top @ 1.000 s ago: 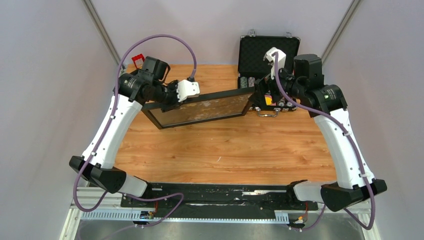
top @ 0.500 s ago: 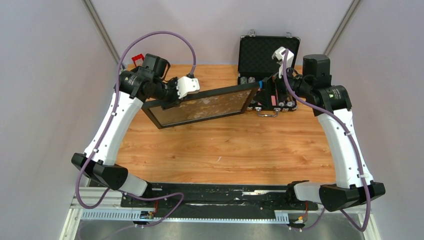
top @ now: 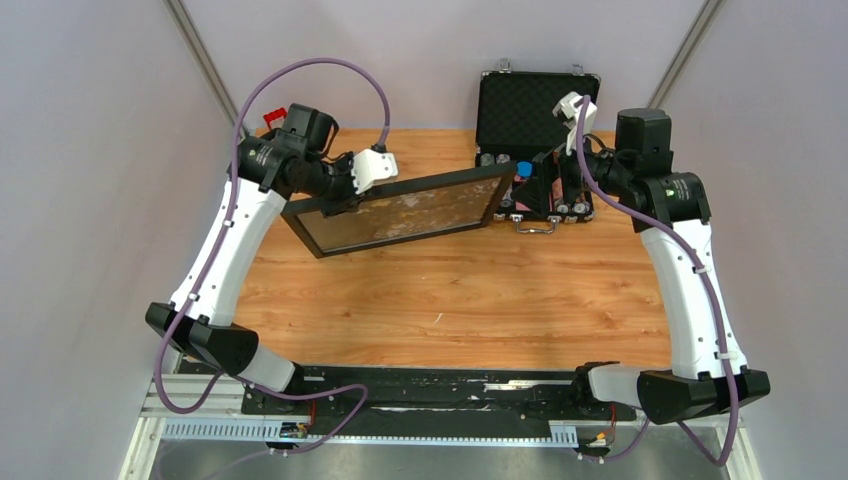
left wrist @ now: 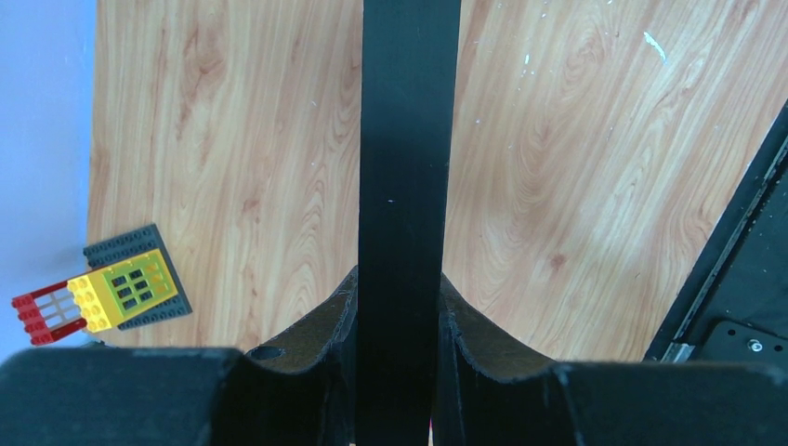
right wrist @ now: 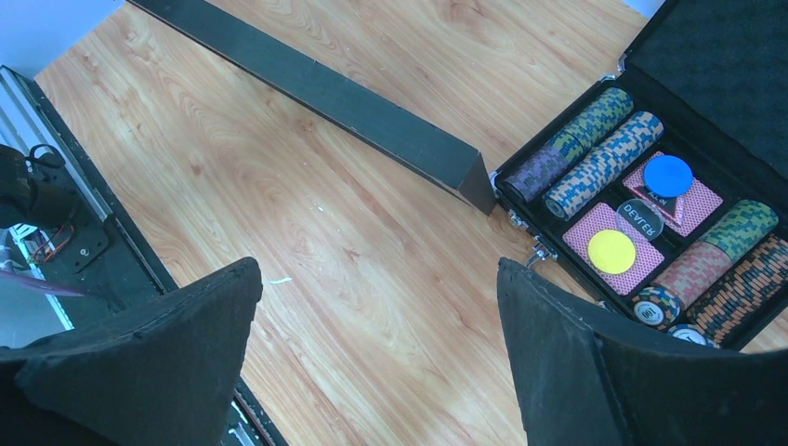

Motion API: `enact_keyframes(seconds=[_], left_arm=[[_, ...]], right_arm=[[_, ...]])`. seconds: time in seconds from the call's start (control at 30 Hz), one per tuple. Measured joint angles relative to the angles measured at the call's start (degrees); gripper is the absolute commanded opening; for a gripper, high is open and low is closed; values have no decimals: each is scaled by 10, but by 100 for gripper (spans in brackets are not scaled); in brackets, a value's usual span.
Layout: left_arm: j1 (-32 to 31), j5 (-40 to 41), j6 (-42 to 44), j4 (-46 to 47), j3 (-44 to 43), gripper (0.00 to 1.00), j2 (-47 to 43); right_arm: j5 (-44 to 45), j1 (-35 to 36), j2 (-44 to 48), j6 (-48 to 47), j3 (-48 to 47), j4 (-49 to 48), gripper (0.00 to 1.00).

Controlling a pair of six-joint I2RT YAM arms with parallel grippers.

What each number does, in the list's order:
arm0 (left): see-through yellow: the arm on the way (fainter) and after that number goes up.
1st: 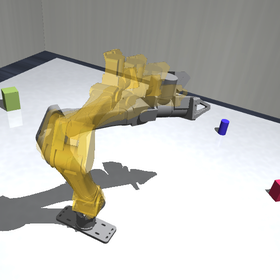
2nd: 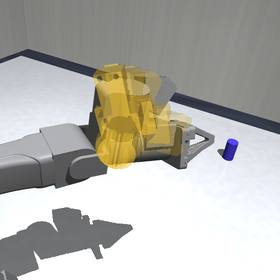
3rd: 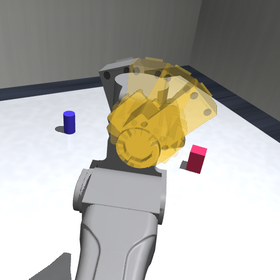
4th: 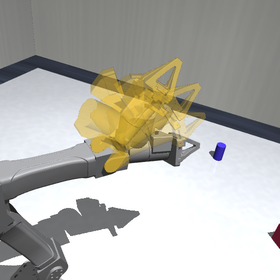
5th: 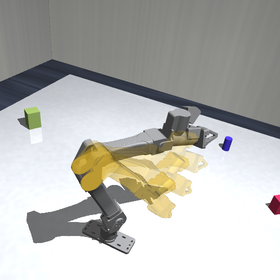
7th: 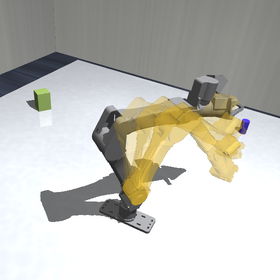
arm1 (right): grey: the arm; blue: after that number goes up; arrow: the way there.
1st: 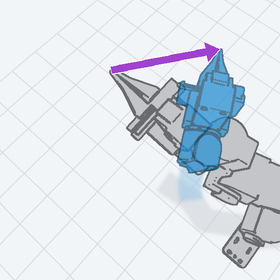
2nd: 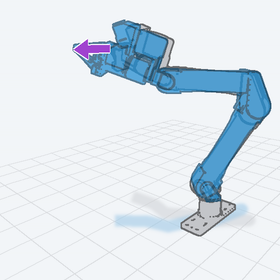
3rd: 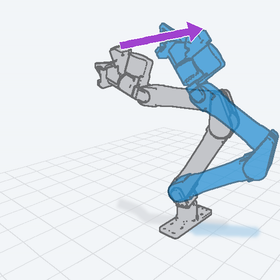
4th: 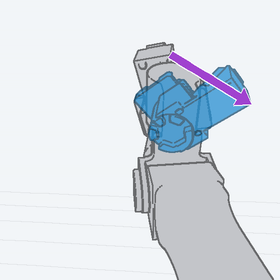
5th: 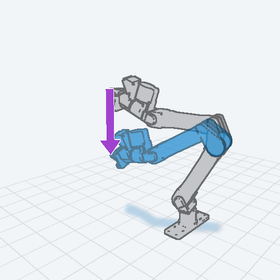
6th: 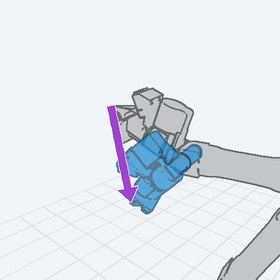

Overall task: Put the photo into the frame
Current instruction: Turn over the photo frame at the center of the board.

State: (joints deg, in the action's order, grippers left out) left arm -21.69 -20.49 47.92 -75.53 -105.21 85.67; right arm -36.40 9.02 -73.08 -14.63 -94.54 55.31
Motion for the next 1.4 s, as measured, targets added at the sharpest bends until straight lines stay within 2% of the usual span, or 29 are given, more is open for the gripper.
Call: enact_keyframes(seconds=[0.4,0.83,1.4], left_arm=[[25,-18,1,-15,-4,0,-1],[118,-16,-30,-36,15,0,-35],[143,-18,-51,-22,35,0,-53]], right_arm=[[-13,-15,0,4,1,-5,95],[-28,-21,1,19,10,-20,95],[-45,-21,-8,32,38,-40,95]])
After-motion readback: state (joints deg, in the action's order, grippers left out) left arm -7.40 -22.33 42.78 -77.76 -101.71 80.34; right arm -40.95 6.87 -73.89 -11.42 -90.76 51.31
